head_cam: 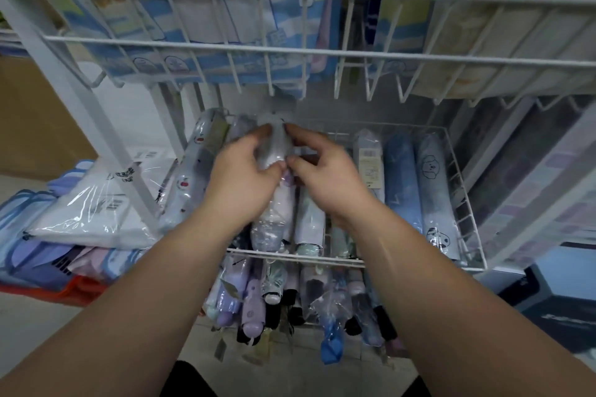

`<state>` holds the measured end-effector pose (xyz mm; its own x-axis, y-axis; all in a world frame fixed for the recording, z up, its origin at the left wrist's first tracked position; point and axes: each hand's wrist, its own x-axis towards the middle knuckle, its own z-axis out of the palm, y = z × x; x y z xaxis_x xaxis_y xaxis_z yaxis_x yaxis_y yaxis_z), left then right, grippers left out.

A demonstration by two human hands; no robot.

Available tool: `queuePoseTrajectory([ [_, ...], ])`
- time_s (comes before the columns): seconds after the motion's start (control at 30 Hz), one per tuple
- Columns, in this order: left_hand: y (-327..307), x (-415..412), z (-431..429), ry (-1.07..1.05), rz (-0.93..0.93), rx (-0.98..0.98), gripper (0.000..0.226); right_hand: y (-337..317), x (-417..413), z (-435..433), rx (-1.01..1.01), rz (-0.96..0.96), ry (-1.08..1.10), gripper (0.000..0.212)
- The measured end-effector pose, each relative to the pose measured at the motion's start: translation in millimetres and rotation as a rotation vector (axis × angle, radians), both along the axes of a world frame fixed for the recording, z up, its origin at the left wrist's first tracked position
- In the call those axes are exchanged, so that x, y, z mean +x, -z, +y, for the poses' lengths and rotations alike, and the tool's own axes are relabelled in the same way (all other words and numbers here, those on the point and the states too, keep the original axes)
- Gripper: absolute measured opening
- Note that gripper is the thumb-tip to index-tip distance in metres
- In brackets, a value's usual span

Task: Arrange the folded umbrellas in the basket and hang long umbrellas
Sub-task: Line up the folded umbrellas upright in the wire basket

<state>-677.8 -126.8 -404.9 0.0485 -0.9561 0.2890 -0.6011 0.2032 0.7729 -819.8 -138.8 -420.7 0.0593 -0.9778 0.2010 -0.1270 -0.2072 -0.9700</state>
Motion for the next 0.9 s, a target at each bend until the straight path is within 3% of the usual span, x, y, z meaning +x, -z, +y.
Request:
queuePoseTrajectory([
  [0.1, 22, -32, -8, 0.134, 0.118, 0.098, 0.060, 12, -42, 7, -0.035, 0.176, 0.098, 0.048],
  [0.2, 49, -60, -14, 0.201, 0.173, 0.224, 0.059, 26, -71, 11, -0.035, 0.501, 0.176, 0.047],
  [0.33, 76, -84, -14, 0.254, 0.017, 0.282, 0.050, 40, -87, 11, -0.189, 0.847, 0.191, 0.038],
  [0.43, 87, -85, -17, 0.270, -0.066, 0.289, 0.052, 46, -98, 14, -0.093, 1.087, 0.216, 0.040],
  [0.5, 89, -82, -18, 0.277, -0.076, 0.302, 0.059, 53, -106, 16, 0.010, 1.080, 0.159, 0.043],
  [0.7, 78, -75, -9, 0.310, -0.221, 0.263, 0.060, 60, -107, 13, 0.041, 1.026, 0.140, 0.044],
  [0.9, 47, -9, 1, 0.112, -0.304, -0.043, 0.040, 44, -79, 5, -0.026, 1.106, 0.220, 0.042],
])
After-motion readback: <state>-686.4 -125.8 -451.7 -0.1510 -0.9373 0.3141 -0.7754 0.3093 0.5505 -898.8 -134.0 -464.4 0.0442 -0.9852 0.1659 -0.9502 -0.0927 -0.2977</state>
